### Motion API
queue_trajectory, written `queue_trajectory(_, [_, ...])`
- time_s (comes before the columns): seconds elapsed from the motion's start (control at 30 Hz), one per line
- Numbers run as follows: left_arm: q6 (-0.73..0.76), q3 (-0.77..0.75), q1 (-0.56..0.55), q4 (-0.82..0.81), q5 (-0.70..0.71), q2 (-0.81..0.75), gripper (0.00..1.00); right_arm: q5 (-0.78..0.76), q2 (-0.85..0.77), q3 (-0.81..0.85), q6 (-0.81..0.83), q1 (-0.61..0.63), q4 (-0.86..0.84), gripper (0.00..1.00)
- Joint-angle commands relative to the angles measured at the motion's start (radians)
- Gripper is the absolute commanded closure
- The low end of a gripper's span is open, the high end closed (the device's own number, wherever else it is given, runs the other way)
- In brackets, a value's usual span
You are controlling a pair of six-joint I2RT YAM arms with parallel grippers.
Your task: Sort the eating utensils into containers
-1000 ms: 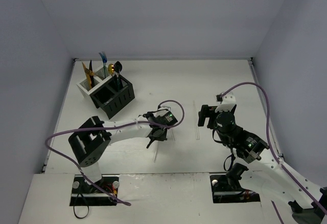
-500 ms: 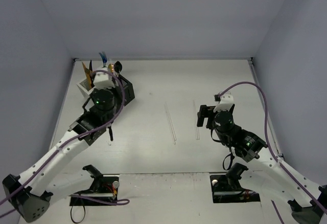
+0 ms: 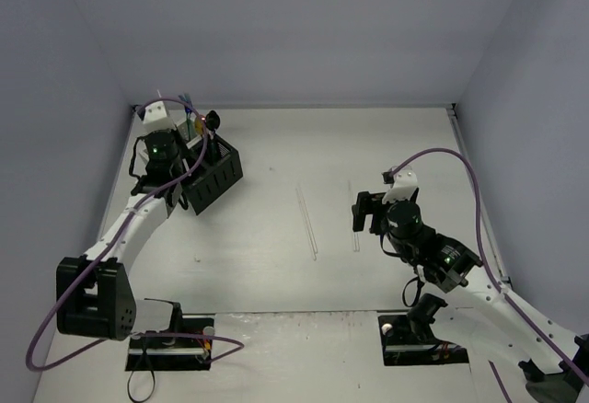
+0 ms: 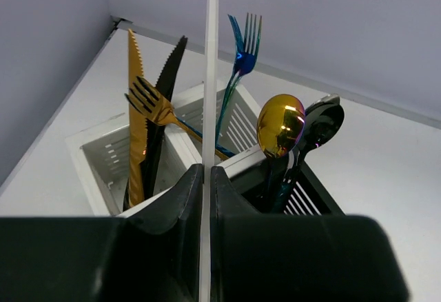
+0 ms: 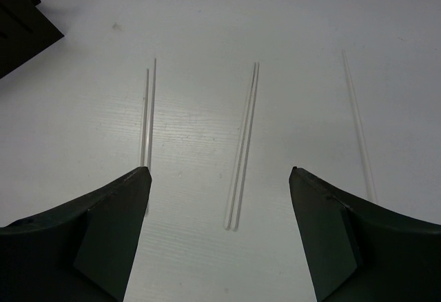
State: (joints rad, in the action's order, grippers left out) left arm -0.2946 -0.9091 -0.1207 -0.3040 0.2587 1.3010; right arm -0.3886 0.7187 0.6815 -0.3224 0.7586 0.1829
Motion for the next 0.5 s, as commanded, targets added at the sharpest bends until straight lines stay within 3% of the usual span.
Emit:
queue_trajectory(0.0, [0.069,0.016,0.004,-0.237,-0.04,0.021,1.0,0.011,-0.013,0.006,0.005,-0.007,-0.051,0.21])
queue_trajectory(0.17, [0.042,0.069,0.001,-0.29,-0.036,0.036,0.96,0.022,-0.015,-0.002,-0.001,-0.007,-0.051,0.22])
queue_trajectory(0.33, [-0.005,0.112,-0.014,-0.282,-0.034,-0.02,0.8,0.02,-0.001,-0.007,-0.003,-0.007,-0.056,0.22])
queue_trajectory(0.47, [0.003,0.087,-0.092,-0.19,0.005,-0.084,0.71,0.01,0.008,-0.003,-0.003,-0.006,-0.055,0.22])
